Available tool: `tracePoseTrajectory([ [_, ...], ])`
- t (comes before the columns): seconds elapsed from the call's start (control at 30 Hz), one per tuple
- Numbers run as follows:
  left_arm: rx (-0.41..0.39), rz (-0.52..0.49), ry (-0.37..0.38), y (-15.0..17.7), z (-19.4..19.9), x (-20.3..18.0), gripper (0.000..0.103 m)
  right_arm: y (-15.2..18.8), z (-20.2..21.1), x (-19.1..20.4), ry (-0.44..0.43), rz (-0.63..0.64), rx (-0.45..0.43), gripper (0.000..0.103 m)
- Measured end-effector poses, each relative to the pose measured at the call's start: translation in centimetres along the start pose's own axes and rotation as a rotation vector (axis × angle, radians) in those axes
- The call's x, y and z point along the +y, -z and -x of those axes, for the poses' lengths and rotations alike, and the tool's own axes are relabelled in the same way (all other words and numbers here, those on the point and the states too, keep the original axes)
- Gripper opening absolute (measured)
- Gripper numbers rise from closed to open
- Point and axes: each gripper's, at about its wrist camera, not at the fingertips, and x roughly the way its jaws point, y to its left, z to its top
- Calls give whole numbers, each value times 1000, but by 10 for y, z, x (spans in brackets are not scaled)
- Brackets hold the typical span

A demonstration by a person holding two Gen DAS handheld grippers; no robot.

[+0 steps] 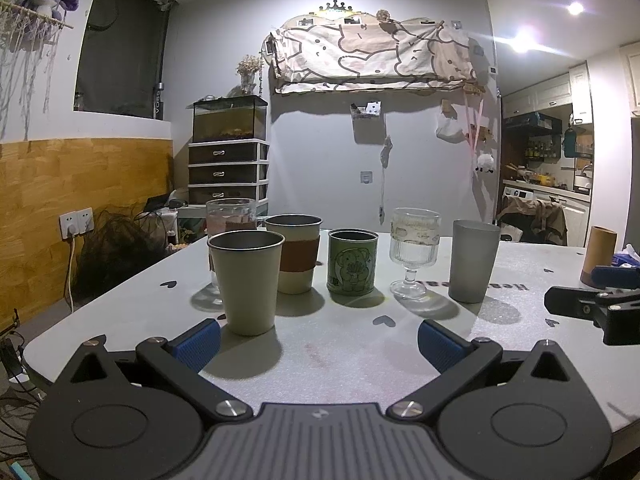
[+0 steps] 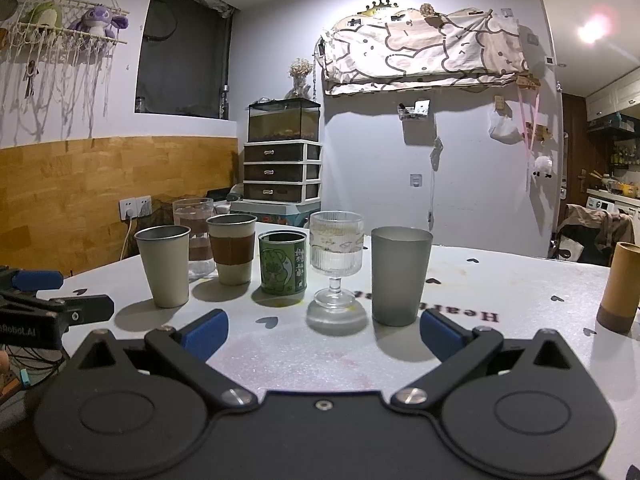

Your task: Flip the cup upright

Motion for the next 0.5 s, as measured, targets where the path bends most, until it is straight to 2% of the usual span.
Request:
tracePoseTrajectory([
  [0.5,1,1,-6,-1,0,1,103,-1,0,0,-2,4,0,103],
])
